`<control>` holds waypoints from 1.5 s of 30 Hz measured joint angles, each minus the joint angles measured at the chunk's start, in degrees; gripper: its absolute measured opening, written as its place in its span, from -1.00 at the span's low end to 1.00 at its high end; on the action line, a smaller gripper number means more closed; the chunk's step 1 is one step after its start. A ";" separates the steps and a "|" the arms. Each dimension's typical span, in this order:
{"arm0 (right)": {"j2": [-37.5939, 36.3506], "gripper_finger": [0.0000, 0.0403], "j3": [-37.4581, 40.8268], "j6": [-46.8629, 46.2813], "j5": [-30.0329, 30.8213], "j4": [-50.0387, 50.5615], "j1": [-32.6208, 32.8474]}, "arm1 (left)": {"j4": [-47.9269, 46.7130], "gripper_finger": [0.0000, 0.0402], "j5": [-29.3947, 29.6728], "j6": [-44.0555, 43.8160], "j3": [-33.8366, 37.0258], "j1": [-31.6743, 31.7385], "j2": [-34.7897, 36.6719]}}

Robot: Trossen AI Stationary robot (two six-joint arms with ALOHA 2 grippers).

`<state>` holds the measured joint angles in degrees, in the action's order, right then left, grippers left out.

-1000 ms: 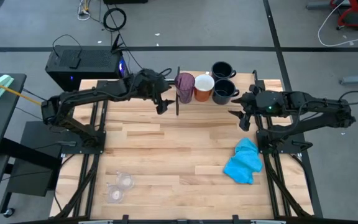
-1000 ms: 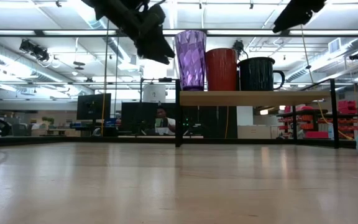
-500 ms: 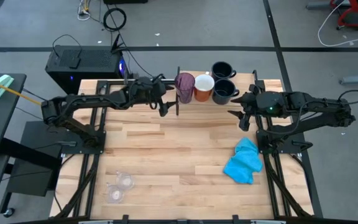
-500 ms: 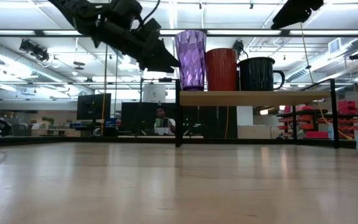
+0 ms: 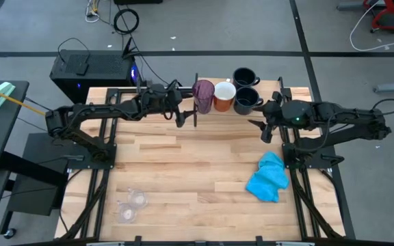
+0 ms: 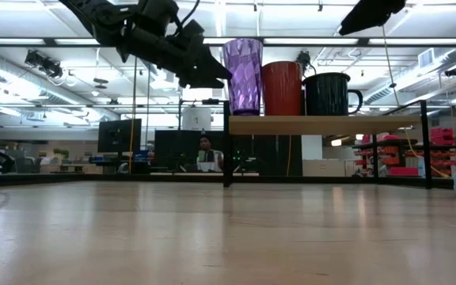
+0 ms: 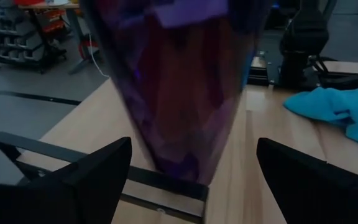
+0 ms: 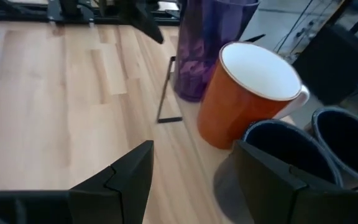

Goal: Stack small to large cups/mugs on shelf
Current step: Adjust the mugs on the shelf

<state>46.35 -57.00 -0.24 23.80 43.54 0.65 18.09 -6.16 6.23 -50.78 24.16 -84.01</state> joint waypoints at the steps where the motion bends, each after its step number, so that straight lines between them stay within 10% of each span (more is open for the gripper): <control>1: 0.05 0.11 0.72 0.94 0.13 -1.01 -0.64 | 0.01 0.77 -0.06 -0.08 0.00 -0.04 0.00; 45: 26.99 -0.16 -21.76 19.07 -22.95 12.81 -41.06 | -6.59 0.77 0.55 -7.23 -0.02 -0.01 0.11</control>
<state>73.34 -78.76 18.83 0.86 56.36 -40.41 11.50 -5.61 -0.99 -50.81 24.15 -83.90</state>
